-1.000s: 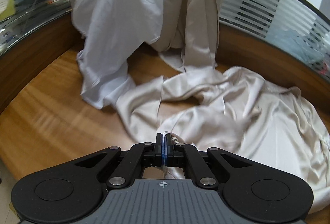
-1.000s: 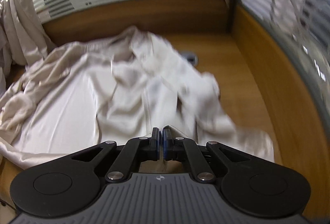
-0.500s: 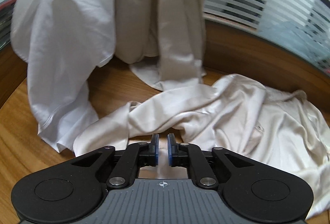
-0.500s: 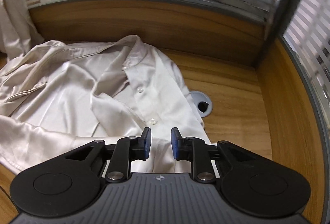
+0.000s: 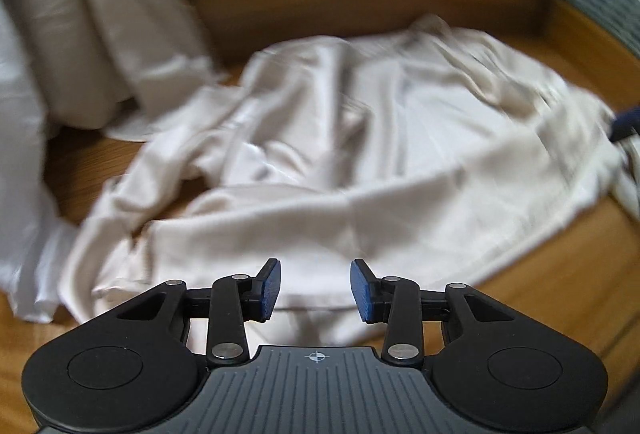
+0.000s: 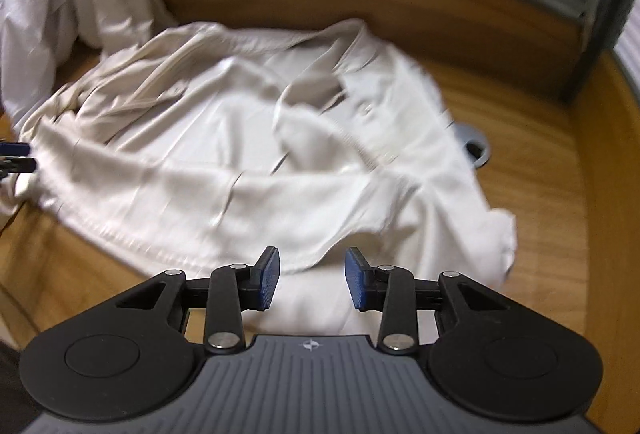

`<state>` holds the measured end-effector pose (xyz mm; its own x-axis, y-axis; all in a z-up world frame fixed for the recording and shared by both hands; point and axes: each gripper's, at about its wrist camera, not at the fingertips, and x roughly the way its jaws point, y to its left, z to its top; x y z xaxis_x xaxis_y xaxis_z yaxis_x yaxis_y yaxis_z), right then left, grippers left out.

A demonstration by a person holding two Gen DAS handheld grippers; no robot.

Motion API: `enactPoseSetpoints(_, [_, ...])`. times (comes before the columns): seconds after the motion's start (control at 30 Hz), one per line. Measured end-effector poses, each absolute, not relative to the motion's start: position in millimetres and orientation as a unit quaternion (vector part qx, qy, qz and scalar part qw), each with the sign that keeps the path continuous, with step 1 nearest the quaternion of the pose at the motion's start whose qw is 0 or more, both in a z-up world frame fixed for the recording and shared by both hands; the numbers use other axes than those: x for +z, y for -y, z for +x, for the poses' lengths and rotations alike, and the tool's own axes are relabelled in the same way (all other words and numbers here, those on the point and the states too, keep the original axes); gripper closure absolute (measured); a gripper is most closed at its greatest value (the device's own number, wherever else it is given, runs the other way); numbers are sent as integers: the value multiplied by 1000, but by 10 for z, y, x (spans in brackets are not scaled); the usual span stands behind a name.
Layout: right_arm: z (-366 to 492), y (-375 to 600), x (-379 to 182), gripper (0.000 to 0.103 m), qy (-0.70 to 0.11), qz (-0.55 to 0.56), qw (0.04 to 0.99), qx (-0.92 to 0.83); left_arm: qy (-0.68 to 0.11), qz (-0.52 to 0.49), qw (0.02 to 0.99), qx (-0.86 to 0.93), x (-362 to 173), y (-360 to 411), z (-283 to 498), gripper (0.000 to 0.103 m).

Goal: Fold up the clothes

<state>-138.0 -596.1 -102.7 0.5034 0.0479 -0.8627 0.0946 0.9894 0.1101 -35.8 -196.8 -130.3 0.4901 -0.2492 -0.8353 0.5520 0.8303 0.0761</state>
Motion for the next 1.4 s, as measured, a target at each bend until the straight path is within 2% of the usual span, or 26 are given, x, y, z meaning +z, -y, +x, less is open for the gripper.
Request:
enactPoseSetpoints(0.2, [-1395,5813,-1133,53,-514,64,855,3,-446,283,804,-274,-1500,2149,-434,62])
enactPoseSetpoints(0.63, [-1332,5711,-1148,46,-517,74,853,5,-382,473,722,-330,-1779,2298,-554,63])
enactPoseSetpoints(0.73, [-1345,5684,-1143,46,-517,74,853,2,-358,501,710,-340,-1813,2329,-592,66])
enactPoseSetpoints(0.8, [-1356,5663,-1137,46,-517,73,853,1,-343,515,707,-344,-1836,2346,-613,75])
enactPoseSetpoints(0.9, [-1370,5631,-1130,46,-517,68,853,-1,-325,512,712,-353,-1821,2372,-642,97])
enactPoseSetpoints(1.1, [-1345,5461,-1119,46,-513,24,858,27,-317,451,757,-351,-1602,2382,-535,98])
enactPoseSetpoints(1.4, [-1094,5197,-1316,49,-521,-116,838,111,-425,261,813,-302,-1273,2182,-106,98])
